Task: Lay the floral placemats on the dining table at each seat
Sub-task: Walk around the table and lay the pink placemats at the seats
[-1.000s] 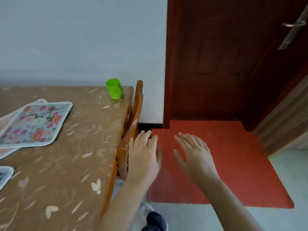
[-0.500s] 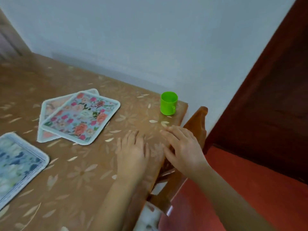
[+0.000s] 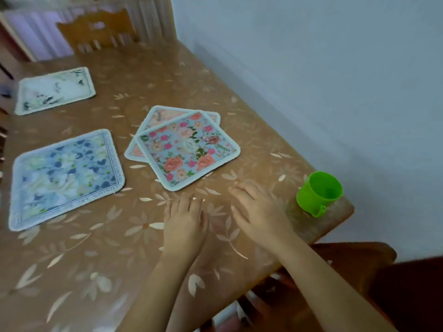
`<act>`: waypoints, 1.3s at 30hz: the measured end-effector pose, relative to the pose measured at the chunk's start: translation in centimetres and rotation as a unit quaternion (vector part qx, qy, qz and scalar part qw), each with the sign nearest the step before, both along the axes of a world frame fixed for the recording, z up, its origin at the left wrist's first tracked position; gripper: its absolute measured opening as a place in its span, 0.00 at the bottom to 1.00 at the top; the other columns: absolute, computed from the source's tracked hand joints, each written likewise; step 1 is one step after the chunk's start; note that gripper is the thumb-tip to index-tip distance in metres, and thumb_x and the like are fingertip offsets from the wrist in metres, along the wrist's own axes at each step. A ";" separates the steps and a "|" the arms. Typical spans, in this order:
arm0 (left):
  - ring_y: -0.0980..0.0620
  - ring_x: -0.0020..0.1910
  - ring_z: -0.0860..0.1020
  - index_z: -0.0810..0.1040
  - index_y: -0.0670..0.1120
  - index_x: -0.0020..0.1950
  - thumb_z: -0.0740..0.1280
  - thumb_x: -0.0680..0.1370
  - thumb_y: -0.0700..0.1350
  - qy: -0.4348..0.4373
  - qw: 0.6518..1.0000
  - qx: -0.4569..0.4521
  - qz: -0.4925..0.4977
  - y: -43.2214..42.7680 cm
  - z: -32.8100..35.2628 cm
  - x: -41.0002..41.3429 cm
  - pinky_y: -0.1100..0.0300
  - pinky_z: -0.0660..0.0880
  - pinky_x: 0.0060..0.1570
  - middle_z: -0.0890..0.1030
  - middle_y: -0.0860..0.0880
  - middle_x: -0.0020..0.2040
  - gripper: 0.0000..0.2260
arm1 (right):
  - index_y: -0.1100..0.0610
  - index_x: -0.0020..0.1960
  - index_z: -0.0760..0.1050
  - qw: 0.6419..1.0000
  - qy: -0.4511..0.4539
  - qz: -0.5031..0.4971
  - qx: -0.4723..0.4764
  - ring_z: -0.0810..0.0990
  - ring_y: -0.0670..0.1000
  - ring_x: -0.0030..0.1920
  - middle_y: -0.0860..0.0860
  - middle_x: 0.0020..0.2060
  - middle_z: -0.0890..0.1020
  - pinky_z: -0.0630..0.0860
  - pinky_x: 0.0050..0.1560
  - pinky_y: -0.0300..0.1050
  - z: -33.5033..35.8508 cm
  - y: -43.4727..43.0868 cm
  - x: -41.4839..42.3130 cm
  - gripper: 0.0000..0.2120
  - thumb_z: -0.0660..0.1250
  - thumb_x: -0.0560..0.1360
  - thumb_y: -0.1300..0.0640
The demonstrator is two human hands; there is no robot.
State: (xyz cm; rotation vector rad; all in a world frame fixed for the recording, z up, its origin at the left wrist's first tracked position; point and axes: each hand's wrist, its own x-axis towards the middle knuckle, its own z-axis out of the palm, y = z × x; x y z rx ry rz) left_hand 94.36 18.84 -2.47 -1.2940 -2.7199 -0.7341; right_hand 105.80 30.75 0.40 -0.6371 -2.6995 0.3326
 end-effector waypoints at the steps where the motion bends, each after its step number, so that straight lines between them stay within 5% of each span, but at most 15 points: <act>1: 0.34 0.50 0.77 0.78 0.36 0.52 0.69 0.67 0.32 -0.001 1.000 0.005 0.018 0.4 -0.2 -0.2 0.40 0.71 0.53 0.79 0.35 0.50 0.13 | 0.56 0.57 0.76 1.000 -0.010 0.017 -0.004 0.76 0.54 0.57 0.53 0.55 0.80 0.74 0.55 0.51 -0.2 1.1 -0.5 0.16 0.67 0.70 0.57; 6: 0.34 0.49 0.77 0.78 0.36 0.54 0.70 0.67 0.32 0.021 0.996 0.009 0.086 3.0 -2.3 -1.8 0.39 0.71 0.51 0.79 0.36 0.50 0.16 | 0.53 0.65 0.69 0.995 -0.055 0.074 -0.025 0.71 0.53 0.62 0.51 0.61 0.75 0.67 0.61 0.51 -2.3 6.3 -3.1 0.19 0.61 0.75 0.54; 14: 0.36 0.54 0.76 0.77 0.38 0.56 0.74 0.66 0.38 0.004 0.992 -0.071 0.100 5.5 -7.5 -5.2 0.40 0.72 0.53 0.79 0.37 0.54 0.19 | 0.58 0.59 0.74 0.988 -0.070 0.136 -0.032 0.76 0.56 0.57 0.54 0.55 0.79 0.72 0.56 0.55 -7.5 10.0 -8.0 0.17 0.67 0.70 0.59; 39: 0.37 0.57 0.75 0.79 0.39 0.52 0.75 0.67 0.39 -0.021 0.993 0.039 0.105 10.5 -14.9 -12.2 0.41 0.72 0.55 0.78 0.38 0.56 0.15 | 0.59 0.53 0.78 0.977 -0.030 0.206 -0.051 0.77 0.58 0.57 0.55 0.53 0.80 0.72 0.57 0.56 -16.0 15.8 -18.1 0.16 0.73 0.66 0.60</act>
